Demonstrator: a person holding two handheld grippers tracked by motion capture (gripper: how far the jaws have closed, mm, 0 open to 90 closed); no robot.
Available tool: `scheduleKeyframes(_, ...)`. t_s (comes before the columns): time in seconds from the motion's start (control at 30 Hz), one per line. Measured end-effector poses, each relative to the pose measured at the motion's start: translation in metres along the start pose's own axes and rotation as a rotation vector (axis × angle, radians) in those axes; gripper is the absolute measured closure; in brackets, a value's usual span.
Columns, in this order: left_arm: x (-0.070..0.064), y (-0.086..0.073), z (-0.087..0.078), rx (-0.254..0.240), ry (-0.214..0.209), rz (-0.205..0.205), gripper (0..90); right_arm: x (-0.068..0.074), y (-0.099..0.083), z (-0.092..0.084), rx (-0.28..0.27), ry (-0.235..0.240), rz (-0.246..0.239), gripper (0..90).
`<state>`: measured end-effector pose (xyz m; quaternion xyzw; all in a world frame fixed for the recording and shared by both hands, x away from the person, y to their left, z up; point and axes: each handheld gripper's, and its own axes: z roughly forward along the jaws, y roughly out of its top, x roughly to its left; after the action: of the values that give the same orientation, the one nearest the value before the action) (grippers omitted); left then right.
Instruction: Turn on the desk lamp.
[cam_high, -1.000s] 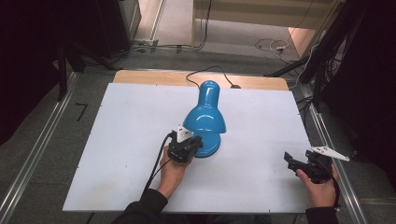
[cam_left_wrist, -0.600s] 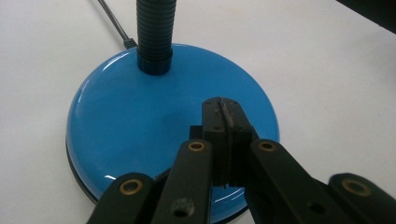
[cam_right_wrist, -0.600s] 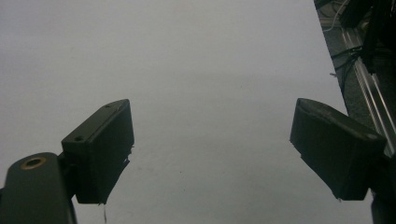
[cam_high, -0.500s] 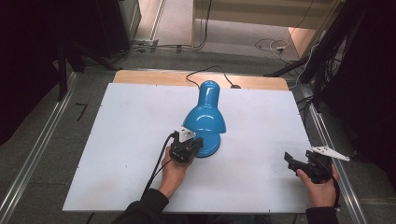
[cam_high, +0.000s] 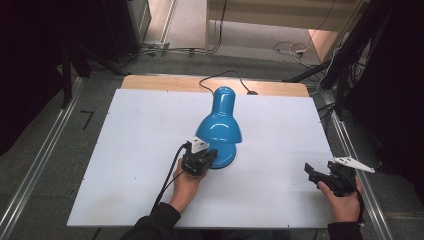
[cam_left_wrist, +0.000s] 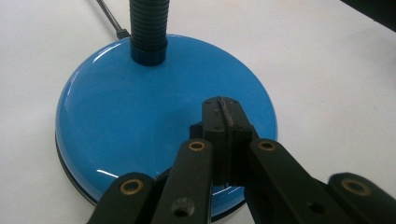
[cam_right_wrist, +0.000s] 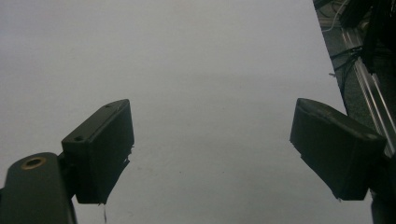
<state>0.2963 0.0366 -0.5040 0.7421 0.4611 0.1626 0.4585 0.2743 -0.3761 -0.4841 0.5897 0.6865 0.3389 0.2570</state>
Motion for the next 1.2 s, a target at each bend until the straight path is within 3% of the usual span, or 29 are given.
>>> scheduleKeyframes(0.63,0.0000,-0.0012,-0.0004,-0.003,0.010,0.005,90.0,0.0004,0.0000,0.0001,0.004,-0.001,0.001,12.3)
scheduleKeyframes(0.7,0.0002,-0.0011,-0.0010,0.007,0.010,0.021,90.0,0.0005,0.0000,0.0000,0.004,-0.001,0.001,12.4)
scheduleKeyframes(0.73,-0.0009,-0.0019,-0.0004,0.017,-0.027,0.011,90.0,0.0006,0.0000,0.0001,0.004,-0.001,0.001,12.4)
scheduleKeyframes(0.77,-0.0009,-0.0019,-0.0004,0.017,-0.027,0.011,90.0,0.0006,0.0000,0.0001,0.004,-0.001,0.001,12.4)
scheduleKeyframes(0.8,-0.0063,-0.0022,-0.0006,0.015,0.002,0.039,90.0,0.0010,0.0000,0.0000,0.007,-0.002,0.002,12.4)
scheduleKeyframes(0.83,-0.0063,-0.0022,-0.0006,0.015,0.002,0.039,90.0,0.0010,0.0000,0.0000,0.007,-0.002,0.002,12.4)
scheduleKeyframes(1.07,0.0006,-0.0032,-0.0027,0.005,-0.017,-0.027,90.0,-0.0001,-0.0001,0.0001,0.002,0.000,0.001,12.4)
scheduleKeyframes(1.2,0.0036,-0.0022,-0.0060,-0.011,-0.033,-0.044,90.0,-0.0005,0.0000,0.0002,0.001,0.002,0.002,12.5)
